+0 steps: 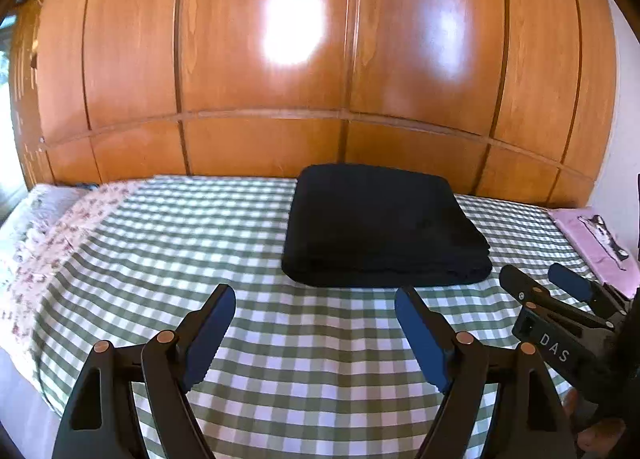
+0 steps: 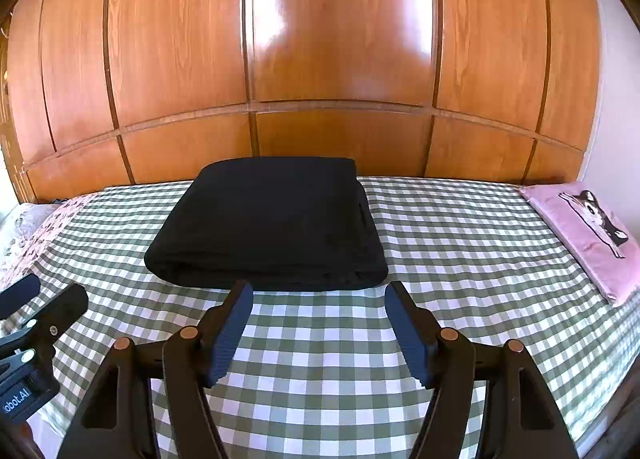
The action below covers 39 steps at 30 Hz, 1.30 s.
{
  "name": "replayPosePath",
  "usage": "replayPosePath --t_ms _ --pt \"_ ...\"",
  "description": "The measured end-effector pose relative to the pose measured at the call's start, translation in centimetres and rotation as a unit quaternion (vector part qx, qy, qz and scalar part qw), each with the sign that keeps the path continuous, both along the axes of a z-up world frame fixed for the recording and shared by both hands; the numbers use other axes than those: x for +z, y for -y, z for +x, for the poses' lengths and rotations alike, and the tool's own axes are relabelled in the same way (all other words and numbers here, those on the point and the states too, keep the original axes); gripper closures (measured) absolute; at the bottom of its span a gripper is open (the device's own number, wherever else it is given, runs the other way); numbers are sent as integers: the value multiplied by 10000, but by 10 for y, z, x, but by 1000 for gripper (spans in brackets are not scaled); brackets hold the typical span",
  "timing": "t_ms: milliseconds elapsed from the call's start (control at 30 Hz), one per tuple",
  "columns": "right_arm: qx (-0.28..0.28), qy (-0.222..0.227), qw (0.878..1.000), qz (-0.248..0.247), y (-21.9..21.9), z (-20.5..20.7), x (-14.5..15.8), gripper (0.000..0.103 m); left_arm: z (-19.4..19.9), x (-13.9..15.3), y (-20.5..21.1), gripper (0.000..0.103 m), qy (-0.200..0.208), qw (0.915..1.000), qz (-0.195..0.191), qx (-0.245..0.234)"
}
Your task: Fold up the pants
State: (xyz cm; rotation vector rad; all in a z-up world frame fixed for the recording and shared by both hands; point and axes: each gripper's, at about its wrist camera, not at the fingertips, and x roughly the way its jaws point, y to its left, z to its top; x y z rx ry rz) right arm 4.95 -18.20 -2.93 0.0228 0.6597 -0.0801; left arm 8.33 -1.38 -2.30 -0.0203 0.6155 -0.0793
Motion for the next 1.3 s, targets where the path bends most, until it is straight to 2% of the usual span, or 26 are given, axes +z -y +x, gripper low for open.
replayPosePath --t_ms 200,733,1300 --pt "52 12 10000 26 -1 -2 0 34 -4 2 -1 20 28 9998 78 165" --pt "158 -28 9999 61 -3 0 -6 34 -4 0 -1 20 -40 9998 134 166" --pt "200 -49 9998 21 -8 -1 -7 33 -10 6 -6 20 59 9996 149 248"
